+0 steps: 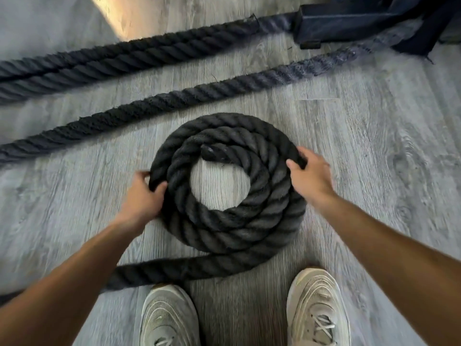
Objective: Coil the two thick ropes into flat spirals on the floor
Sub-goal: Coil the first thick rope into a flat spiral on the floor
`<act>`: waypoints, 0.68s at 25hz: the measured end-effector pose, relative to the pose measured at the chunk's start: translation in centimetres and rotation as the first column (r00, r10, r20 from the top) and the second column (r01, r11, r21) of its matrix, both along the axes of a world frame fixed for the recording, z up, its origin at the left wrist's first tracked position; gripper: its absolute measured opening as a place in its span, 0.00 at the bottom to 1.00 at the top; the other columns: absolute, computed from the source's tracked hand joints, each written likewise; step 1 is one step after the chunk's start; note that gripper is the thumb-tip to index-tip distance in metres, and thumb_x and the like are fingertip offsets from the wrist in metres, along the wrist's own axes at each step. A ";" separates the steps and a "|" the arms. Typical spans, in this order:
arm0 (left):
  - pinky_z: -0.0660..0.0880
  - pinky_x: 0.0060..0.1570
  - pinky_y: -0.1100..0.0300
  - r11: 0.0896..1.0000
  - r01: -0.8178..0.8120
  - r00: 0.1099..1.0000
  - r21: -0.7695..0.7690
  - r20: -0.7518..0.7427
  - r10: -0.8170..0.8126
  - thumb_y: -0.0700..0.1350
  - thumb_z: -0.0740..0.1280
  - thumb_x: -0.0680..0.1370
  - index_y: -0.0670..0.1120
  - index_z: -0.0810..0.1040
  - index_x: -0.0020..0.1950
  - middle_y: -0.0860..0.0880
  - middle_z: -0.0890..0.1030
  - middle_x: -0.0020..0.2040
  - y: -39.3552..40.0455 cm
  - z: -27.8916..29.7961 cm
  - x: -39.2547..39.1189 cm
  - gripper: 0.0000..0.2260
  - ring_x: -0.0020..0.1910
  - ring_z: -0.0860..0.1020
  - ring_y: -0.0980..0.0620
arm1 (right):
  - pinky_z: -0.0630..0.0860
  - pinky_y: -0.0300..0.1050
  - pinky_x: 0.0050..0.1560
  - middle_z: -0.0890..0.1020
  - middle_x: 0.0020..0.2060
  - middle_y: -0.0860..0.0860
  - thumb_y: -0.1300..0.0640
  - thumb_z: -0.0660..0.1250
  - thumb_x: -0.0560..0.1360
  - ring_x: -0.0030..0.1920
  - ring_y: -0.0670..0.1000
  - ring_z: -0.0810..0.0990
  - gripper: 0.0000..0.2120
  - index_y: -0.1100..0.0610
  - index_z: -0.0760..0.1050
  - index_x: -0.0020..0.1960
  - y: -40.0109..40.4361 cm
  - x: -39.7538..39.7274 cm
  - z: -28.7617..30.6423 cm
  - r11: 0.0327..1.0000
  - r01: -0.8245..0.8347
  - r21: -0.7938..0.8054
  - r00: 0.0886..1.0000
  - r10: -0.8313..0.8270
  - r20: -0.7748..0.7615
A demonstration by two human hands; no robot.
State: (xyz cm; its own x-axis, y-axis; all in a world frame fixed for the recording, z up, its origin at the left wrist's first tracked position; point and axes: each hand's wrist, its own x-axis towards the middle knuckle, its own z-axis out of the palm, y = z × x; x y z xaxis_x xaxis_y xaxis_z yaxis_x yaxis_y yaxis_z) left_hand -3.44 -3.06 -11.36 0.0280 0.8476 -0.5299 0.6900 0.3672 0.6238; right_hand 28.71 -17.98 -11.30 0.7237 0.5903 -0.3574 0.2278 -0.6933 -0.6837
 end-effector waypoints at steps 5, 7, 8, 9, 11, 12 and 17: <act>0.81 0.54 0.40 0.980 -0.121 0.990 -0.160 0.057 0.131 0.54 0.76 0.73 0.57 0.69 0.68 0.45 0.83 0.54 -6.9 0.2 -1.3 0.27 0.51 0.84 0.42 | 0.78 0.48 0.57 0.83 0.58 0.49 0.48 0.72 0.77 0.57 0.53 0.81 0.16 0.49 0.79 0.63 5.7 2.4 0.5 0.998 -0.064 0.021 0.992 0.061 0.112; 0.81 0.55 0.44 0.977 -0.130 0.987 -0.171 0.071 0.144 0.47 0.77 0.73 0.54 0.70 0.69 0.45 0.83 0.53 -5.4 0.9 -1.0 0.28 0.49 0.84 0.44 | 0.78 0.44 0.51 0.81 0.58 0.49 0.47 0.69 0.78 0.54 0.51 0.81 0.18 0.48 0.76 0.66 3.9 1.2 0.3 0.999 0.023 0.038 0.995 -0.027 0.093; 0.80 0.55 0.47 0.980 -0.128 0.986 -0.150 0.089 0.142 0.45 0.76 0.74 0.53 0.70 0.72 0.45 0.82 0.54 -3.8 1.2 -0.8 0.29 0.49 0.83 0.46 | 0.76 0.42 0.47 0.80 0.59 0.49 0.47 0.67 0.79 0.51 0.49 0.80 0.20 0.48 0.73 0.69 2.0 0.1 0.3 0.996 0.086 0.019 0.993 -0.088 0.083; 0.78 0.54 0.50 0.986 -0.120 0.984 -0.113 0.117 0.133 0.44 0.75 0.75 0.52 0.68 0.75 0.44 0.82 0.56 -1.9 1.5 -0.5 0.30 0.49 0.82 0.47 | 0.75 0.41 0.47 0.78 0.60 0.50 0.46 0.65 0.80 0.52 0.50 0.79 0.22 0.48 0.70 0.72 -0.2 -1.2 0.2 0.990 0.141 0.000 0.987 -0.141 0.078; 0.77 0.53 0.52 0.998 -0.052 0.987 -0.046 0.151 0.059 0.45 0.73 0.78 0.52 0.68 0.76 0.45 0.80 0.59 1.8 2.2 0.8 0.28 0.51 0.81 0.48 | 0.75 0.46 0.53 0.73 0.68 0.54 0.44 0.63 0.81 0.62 0.57 0.77 0.26 0.49 0.65 0.77 -4.7 -4.3 0.0 0.978 0.207 -0.019 0.977 -0.205 0.050; 0.77 0.53 0.53 1.000 0.009 0.990 -0.020 0.144 -0.006 0.47 0.72 0.79 0.52 0.68 0.76 0.46 0.80 0.60 3.4 2.4 1.6 0.27 0.51 0.81 0.50 | 0.74 0.49 0.55 0.71 0.71 0.55 0.44 0.63 0.81 0.66 0.60 0.75 0.28 0.50 0.63 0.78 -6.5 -5.8 0.1 0.972 0.234 -0.028 0.972 -0.233 0.022; 0.77 0.59 0.53 0.975 0.222 0.972 0.009 0.078 -0.222 0.48 0.70 0.80 0.55 0.74 0.73 0.49 0.81 0.59 6.5 1.5 4.8 0.21 0.54 0.81 0.49 | 0.70 0.53 0.66 0.67 0.75 0.58 0.46 0.61 0.82 0.72 0.61 0.70 0.30 0.55 0.59 0.80 -8.8 -7.7 -0.1 0.977 0.191 -0.091 0.981 -0.192 -0.002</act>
